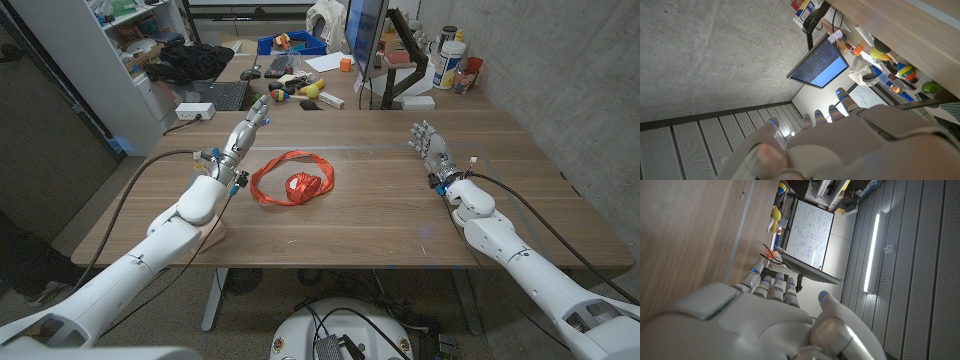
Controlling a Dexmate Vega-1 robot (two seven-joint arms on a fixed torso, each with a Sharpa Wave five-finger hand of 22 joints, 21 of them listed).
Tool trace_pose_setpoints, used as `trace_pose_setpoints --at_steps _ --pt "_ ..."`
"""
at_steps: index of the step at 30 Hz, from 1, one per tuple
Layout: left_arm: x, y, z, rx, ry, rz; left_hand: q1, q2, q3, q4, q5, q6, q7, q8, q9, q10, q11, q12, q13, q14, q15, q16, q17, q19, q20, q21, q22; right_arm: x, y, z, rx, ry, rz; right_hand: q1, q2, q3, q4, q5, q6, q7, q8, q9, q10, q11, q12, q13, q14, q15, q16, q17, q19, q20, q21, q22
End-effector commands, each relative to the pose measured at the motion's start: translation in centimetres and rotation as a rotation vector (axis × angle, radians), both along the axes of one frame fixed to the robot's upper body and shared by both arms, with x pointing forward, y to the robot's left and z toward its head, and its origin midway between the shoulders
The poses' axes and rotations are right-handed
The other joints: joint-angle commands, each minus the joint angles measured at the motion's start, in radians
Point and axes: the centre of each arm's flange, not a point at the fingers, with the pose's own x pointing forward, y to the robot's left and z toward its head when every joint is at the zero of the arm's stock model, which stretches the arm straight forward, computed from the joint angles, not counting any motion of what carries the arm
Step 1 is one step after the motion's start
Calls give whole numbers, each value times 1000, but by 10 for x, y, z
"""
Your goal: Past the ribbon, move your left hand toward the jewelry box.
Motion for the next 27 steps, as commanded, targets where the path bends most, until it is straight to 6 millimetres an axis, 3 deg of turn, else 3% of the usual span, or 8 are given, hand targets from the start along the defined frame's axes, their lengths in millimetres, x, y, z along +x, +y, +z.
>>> trace_pose_setpoints --at_steps 1,27 --pt "-21 2 4 61 -48 31 14 57 2 -3 4 -5 -7 1 2 1 -3 -2 5 -6 -34 0 3 -49 -37 -4 -1 -2 -1 0 -4 -6 6 -5 68 3 5 6 9 2 6 3 6 -3 6 3 -8 0 1 3 -3 -44 -3 2" --pt "-74 20 10 209 -154 216 20 53 5 -5 7 23 -16 5 2 21 -16 0 5 9 -45 0 2 -76 -42 -18 2 -5 3 0 -11 -14 12 -8 66 4 6 6 9 2 6 3 7 -4 6 3 -8 -1 0 3 0 -45 -8 3"
